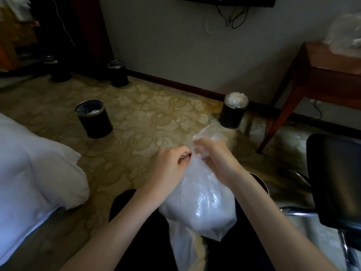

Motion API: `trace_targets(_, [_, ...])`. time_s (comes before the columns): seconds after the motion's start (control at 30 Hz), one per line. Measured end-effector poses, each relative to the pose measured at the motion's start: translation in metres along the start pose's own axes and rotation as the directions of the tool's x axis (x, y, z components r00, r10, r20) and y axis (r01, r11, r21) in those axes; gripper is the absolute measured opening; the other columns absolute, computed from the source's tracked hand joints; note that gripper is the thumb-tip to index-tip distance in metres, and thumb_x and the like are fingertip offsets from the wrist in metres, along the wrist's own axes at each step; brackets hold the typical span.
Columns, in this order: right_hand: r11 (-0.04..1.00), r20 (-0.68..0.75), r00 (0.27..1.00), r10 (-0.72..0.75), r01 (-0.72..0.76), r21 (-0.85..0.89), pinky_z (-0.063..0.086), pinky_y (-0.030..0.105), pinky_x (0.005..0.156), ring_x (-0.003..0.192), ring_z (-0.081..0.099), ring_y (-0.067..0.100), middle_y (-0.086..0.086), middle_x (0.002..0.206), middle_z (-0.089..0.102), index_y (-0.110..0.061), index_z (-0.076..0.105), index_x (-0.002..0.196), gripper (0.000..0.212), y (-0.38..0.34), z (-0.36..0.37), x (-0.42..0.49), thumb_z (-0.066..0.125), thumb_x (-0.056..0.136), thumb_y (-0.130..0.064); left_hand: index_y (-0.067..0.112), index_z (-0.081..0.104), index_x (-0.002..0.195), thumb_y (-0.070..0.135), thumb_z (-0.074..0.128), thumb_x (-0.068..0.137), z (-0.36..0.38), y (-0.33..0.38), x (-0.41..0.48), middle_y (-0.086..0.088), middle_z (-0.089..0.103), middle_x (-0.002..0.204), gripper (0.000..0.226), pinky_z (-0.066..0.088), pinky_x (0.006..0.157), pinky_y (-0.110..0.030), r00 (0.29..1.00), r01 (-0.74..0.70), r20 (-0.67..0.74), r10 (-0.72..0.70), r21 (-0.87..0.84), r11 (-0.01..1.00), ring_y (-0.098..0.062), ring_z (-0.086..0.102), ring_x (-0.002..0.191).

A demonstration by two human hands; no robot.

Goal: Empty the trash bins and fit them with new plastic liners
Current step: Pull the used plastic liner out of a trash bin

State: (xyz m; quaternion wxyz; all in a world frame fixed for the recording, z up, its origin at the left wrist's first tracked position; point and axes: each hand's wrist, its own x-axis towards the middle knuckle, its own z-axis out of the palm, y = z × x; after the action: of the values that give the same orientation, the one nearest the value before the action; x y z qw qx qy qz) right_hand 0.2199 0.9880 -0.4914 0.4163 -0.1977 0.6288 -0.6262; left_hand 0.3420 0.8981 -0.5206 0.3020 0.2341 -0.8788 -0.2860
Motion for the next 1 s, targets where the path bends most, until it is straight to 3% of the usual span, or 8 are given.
trace_targets(0.2, [0.994,0.244,0.969,-0.041,0.063,-0.084,0.05,0.049,0.099,0.107,0.063,0.045,0.034,0.113,0.062,0.018,0.057,0.113,0.032,-0.004,-0.014,-0.01,0.062,0.081,0.016,0.026,0.071,0.099,0.01,0.074,0.08,-0.016,0.001,0.006,0.011,0.074,0.084,0.025,0.057,0.067,-0.025,0.992,-0.034,0.12,0.038,-0.031,0.999,0.003,0.067,0.07])
trace_targets(0.3, [0.997,0.263,0.965,-0.009,0.03,-0.077,0.043,0.057,0.105,0.115,0.058,0.05,0.039,0.119,0.058,0.019,0.054,0.116,0.036,-0.004,-0.017,-0.014,0.061,0.08,0.018,0.023,0.076,0.099,0.008,0.075,0.08,-0.019,0.001,0.009,0.016,0.07,0.079,0.024,0.051,0.067,-0.007,0.985,-0.049,0.163,0.058,-0.056,0.997,0.012,0.063,0.069])
trace_targets(0.43, [0.999,0.247,0.969,-0.011,0.002,0.034,0.038,0.054,0.111,0.116,0.057,0.049,0.043,0.122,0.053,0.024,0.051,0.115,0.037,-0.003,-0.016,-0.014,0.059,0.079,0.021,0.022,0.076,0.089,0.009,0.075,0.078,-0.023,0.003,0.01,0.018,0.068,0.073,0.016,0.054,0.066,-0.015,0.984,-0.108,0.131,0.119,-0.083,0.991,0.002,0.066,0.068])
trace_targets(0.53, [0.976,0.341,0.937,0.081,-0.143,0.162,0.049,0.04,0.091,0.089,0.063,0.035,0.036,0.101,0.058,0.013,0.063,0.099,0.018,-0.001,-0.019,-0.015,0.06,0.081,0.015,0.021,0.074,0.082,0.008,0.073,0.076,-0.03,0.007,0.011,0.015,0.065,0.069,0.014,0.051,0.06,-0.015,0.975,-0.177,0.12,0.189,-0.1,0.979,-0.001,0.063,0.063])
trace_targets(0.6, [0.934,0.37,0.914,0.163,-0.264,0.241,0.041,0.029,0.076,0.076,0.052,0.024,0.024,0.092,0.048,0.003,0.059,0.089,0.013,0.002,-0.022,-0.012,0.057,0.08,0.013,0.019,0.071,0.078,0.009,0.071,0.075,-0.034,0.012,0.009,0.013,0.062,0.07,0.011,0.047,0.057,-0.014,0.959,-0.234,0.139,0.248,-0.111,0.966,-0.003,0.06,0.061])
trace_targets(0.73, [0.922,0.454,0.848,0.275,-0.366,0.124,0.05,0.026,0.067,0.071,0.06,0.021,0.02,0.088,0.058,0.005,0.059,0.104,0.024,0.005,-0.018,-0.012,0.045,0.085,0.011,0.016,0.065,0.075,0.007,0.066,0.076,-0.037,0.026,0.003,0.009,0.058,0.087,0.01,0.038,0.057,-0.013,0.904,-0.311,0.261,0.338,-0.142,0.94,-0.01,0.055,0.062])
trace_targets(0.83, [0.883,0.56,0.771,0.304,-0.448,0.139,0.058,0.025,0.061,0.069,0.071,0.018,0.015,0.083,0.071,0.007,0.062,0.099,0.022,0.003,-0.016,-0.016,0.041,0.092,0.008,0.02,0.06,0.074,0.012,0.063,0.073,-0.043,0.032,0.003,0.006,0.06,0.068,0.008,0.037,0.056,-0.016,0.874,-0.274,0.361,0.326,-0.187,0.943,-0.01,0.055,0.056])
trace_targets(1.0, [0.835,0.508,0.777,0.372,-0.519,0.181,0.06,0.027,0.063,0.071,0.07,0.02,0.021,0.1,0.063,0.01,0.06,0.114,0.026,-0.001,-0.022,-0.018,0.044,0.094,0.005,0.015,0.055,0.069,0.009,0.063,0.068,-0.049,0.029,0.008,0.008,0.046,0.05,0.009,0.028,0.052,-0.01,0.806,-0.303,0.504,0.31,-0.098,0.948,-0.004,0.044,0.048])
